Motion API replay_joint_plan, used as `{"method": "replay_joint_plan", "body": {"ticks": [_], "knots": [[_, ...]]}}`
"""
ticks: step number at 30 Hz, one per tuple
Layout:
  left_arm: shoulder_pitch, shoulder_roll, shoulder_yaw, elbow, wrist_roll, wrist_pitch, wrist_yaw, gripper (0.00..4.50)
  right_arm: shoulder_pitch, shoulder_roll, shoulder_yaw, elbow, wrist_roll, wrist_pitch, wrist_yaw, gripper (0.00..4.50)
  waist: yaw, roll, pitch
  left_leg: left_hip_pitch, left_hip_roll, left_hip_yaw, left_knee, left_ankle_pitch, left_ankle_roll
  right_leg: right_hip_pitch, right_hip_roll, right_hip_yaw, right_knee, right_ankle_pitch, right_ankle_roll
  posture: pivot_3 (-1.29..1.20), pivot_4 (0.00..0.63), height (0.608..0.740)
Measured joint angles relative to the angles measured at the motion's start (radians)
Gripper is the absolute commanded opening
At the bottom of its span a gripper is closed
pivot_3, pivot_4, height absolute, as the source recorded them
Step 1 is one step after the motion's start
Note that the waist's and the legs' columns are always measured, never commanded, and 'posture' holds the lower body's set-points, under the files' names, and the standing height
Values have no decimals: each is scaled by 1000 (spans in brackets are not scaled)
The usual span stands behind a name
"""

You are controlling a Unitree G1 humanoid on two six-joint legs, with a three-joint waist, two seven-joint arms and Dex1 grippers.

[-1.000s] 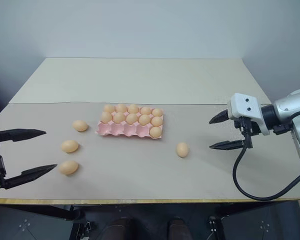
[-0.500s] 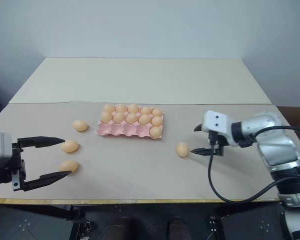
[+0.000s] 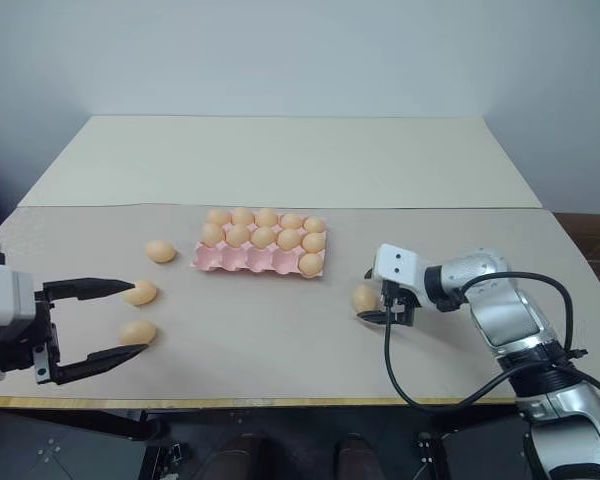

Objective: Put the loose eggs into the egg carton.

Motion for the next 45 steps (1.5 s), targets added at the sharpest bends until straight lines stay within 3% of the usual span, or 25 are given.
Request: {"method": "replay_joint_plan", "body": {"ticks": [4, 7, 10, 12, 25, 34, 43, 45], "knots": [[9, -2, 1, -1, 4, -1, 2, 4431, -1, 24, 3, 43, -21, -1, -14, 4500, 0, 0, 0, 0, 0, 0, 0, 0, 0, 0, 0, 0, 0, 0, 0, 0, 150, 740], [21, -8, 1, -1, 13, -2, 4, 4463, -1, 37, 12, 66, -31, -7, -16, 3907, 0, 0, 0, 0, 0, 0, 0, 0, 0, 0, 0, 0, 0, 0, 0, 0, 150, 740], [30, -17, 3, -7, 21, -2, 7, 4463, -1, 43, 23, 72, -39, -21, -17, 2901, 0, 0, 0, 0, 0, 0, 0, 0, 0, 0, 0, 0, 0, 0, 0, 0, 150, 740], [36, -21, 5, -14, 22, -2, 9, 4463, -1, 43, 23, 70, -39, -23, -17, 2638, 0, 0, 0, 0, 0, 0, 0, 0, 0, 0, 0, 0, 0, 0, 0, 0, 150, 740], [91, -54, 39, -38, 38, -20, 25, 4463, -39, 60, 17, 15, -17, -11, -18, 2637, -7, 0, 0, 0, 0, 0, 0, 0, 0, -1, 0, 1, 1, 0, 0, 0, 150, 740], [219, -76, 90, -55, 42, -20, -10, 4463, -254, 279, 31, -2, -28, -6, -130, 2637, -16, 0, 0, 0, 0, -1, -1, 0, 0, -1, 0, 0, 2, 0, 0, 0, 150, 740], [260, -99, 101, -78, 55, -23, -7, 4463, -309, 438, 114, 232, -145, -146, -274, 2637, -12, -1, 0, -3, 0, -1, -1, 1, -1, -6, -1, 0, 3, 0, 0, 0, 150, 740], [268, -104, 104, -80, 60, -23, -6, 4463, -311, 459, 115, 282, -166, -180, -307, 3333, -14, -1, 0, -3, 0, -1, -1, 1, -1, -6, 0, 1, 4, 0, 0, 0, 150, 740]]}}
